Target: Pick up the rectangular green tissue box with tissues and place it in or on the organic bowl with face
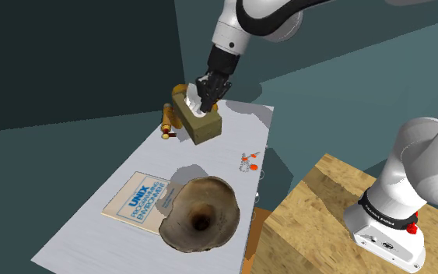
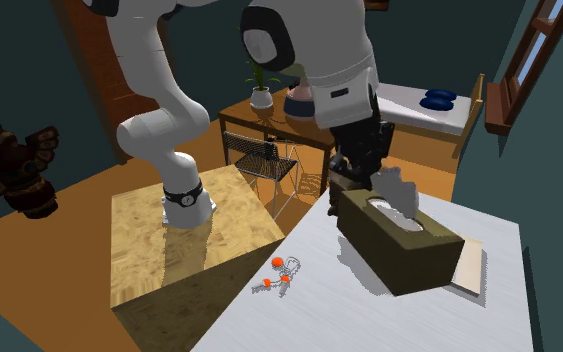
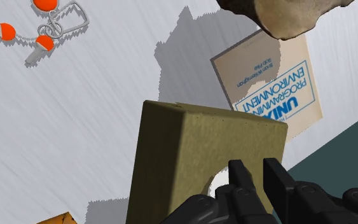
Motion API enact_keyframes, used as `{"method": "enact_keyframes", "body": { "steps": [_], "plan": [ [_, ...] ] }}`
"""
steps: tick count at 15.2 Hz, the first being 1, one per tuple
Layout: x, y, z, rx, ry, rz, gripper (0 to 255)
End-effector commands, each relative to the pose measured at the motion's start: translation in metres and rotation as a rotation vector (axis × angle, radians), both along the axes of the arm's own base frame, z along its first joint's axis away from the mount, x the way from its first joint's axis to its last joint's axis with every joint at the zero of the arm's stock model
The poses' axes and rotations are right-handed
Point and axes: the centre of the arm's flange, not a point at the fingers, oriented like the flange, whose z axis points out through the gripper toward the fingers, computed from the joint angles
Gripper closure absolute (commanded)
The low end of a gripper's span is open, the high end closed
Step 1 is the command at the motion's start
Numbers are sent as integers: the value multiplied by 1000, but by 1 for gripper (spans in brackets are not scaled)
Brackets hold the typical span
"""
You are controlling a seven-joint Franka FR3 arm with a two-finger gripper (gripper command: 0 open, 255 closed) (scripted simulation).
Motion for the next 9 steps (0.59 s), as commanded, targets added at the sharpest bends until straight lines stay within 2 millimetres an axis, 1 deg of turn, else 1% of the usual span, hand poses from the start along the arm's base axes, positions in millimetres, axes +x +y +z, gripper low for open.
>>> {"method": "enact_keyframes", "body": {
  "steps": [1,9],
  "plan": [
    [0,0,10,0,0,0,255],
    [0,0,53,0,0,0,255]
  ]
}}
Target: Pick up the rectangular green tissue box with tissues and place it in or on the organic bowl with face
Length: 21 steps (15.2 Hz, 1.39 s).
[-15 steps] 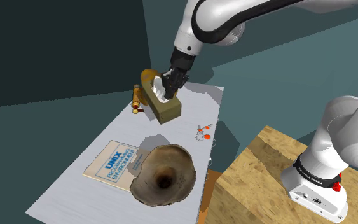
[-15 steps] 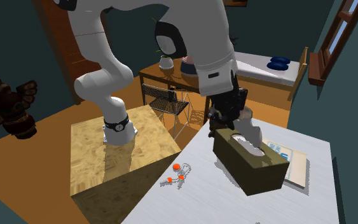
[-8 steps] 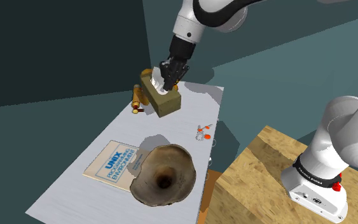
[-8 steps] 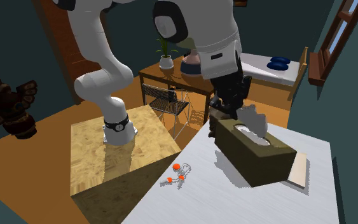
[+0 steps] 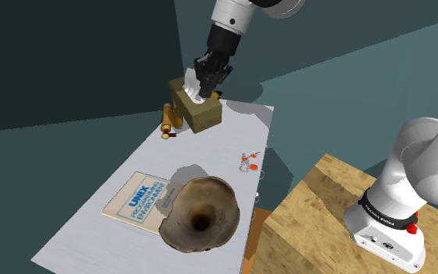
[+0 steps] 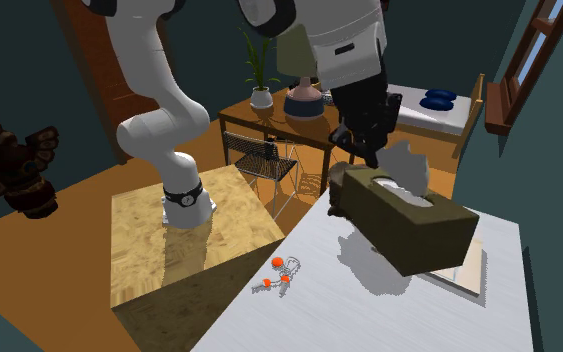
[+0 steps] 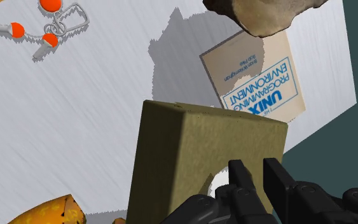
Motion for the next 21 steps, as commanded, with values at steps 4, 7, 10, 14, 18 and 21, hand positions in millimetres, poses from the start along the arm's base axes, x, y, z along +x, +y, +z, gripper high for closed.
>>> {"method": "enact_keyframes", "body": {
  "steps": [4,7,10,14,18,21],
  "plan": [
    [-20,18,16,0,0,0,255],
    [-50,43,23,0,0,0,255],
    [-79,69,29,0,0,0,255],
    [-119,103,38,0,0,0,255],
    [-158,137,47,0,0,0,255],
    [-187,162,54,0,0,0,255]
  ]
}}
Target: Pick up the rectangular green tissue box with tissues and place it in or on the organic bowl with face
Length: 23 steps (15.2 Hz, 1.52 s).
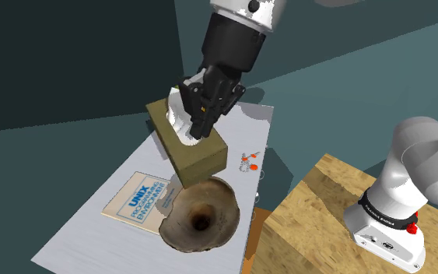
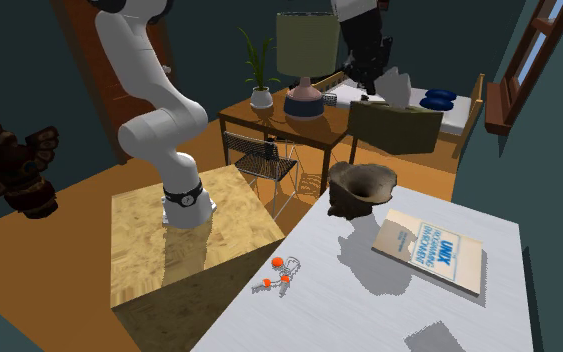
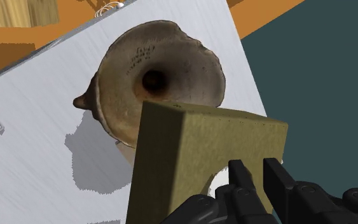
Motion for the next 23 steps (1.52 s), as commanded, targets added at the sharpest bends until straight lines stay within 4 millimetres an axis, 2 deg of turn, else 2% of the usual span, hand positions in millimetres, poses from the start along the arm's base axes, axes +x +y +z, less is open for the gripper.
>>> {"method": "enact_keyframes", "body": {
  "steps": [1,2,23],
  "plan": [
    [-19,16,7,0,0,-1,255],
    [-29,24,10,0,0,-1,255],
    [-29,24,-101,0,0,-1,255]
  ]
}}
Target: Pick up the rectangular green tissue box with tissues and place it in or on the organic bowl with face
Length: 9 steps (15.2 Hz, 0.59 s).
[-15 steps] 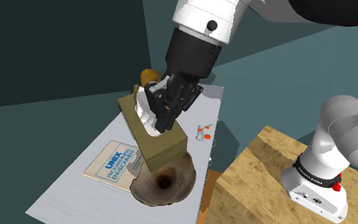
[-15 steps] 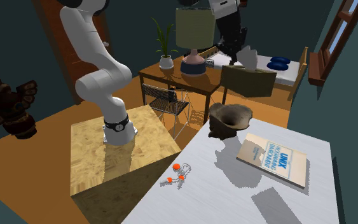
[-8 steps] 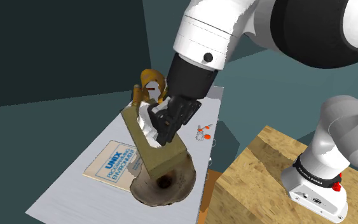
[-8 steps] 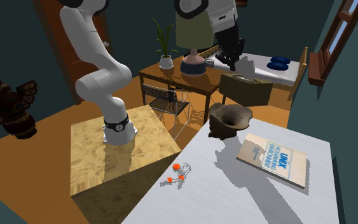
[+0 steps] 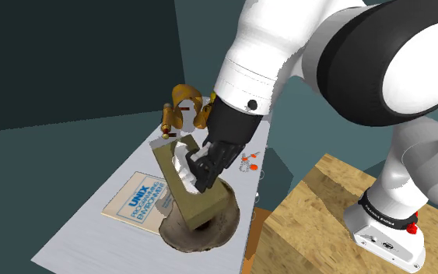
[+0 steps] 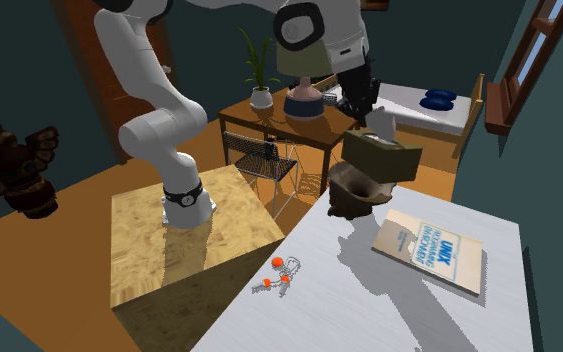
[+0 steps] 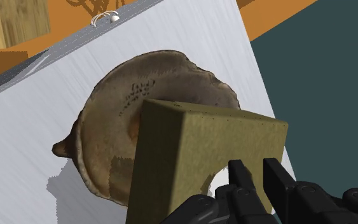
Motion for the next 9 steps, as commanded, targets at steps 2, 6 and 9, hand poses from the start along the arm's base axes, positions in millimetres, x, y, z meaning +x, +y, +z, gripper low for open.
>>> {"method": "enact_keyframes", "body": {
  "steps": [2,6,9],
  "plan": [
    [0,0,-12,0,-1,0,255],
    [0,0,-12,0,-1,0,255],
    [0,0,-12,0,-1,0,0]
  ]
}}
